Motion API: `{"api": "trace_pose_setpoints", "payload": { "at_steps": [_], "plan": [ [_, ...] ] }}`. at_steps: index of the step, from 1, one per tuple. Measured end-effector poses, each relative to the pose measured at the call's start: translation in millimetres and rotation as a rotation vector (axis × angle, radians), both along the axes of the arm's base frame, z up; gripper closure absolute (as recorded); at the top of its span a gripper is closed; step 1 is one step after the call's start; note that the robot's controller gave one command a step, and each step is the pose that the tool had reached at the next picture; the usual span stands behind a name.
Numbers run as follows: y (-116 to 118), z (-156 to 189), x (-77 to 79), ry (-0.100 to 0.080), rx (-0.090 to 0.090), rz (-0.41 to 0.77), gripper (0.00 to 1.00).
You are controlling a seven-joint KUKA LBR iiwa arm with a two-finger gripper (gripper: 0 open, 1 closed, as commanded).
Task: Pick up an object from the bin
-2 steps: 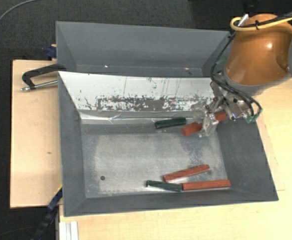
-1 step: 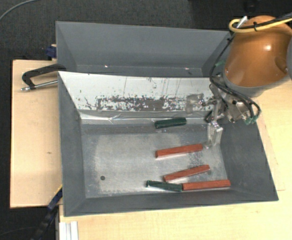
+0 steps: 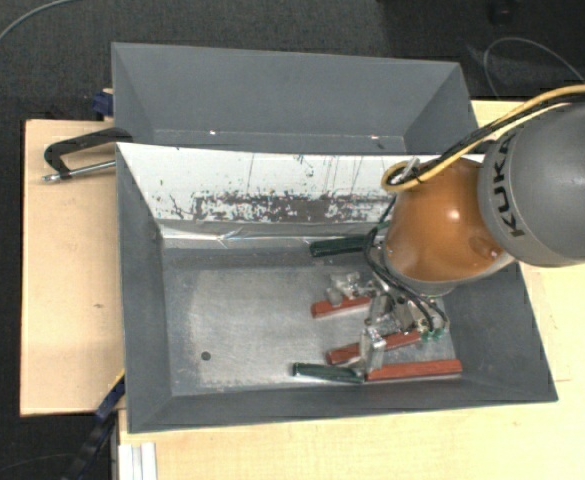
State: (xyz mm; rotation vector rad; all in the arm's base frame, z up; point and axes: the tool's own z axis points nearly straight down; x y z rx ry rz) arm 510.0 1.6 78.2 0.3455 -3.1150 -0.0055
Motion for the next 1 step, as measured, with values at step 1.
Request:
{"api": "trace_pose_setpoints", "payload": {
  "at_steps": [1],
  "plan": [
    [-23.8, -6.5, 93.0, -0.018, -0.002, 0.186, 0.0]
  ]
}}
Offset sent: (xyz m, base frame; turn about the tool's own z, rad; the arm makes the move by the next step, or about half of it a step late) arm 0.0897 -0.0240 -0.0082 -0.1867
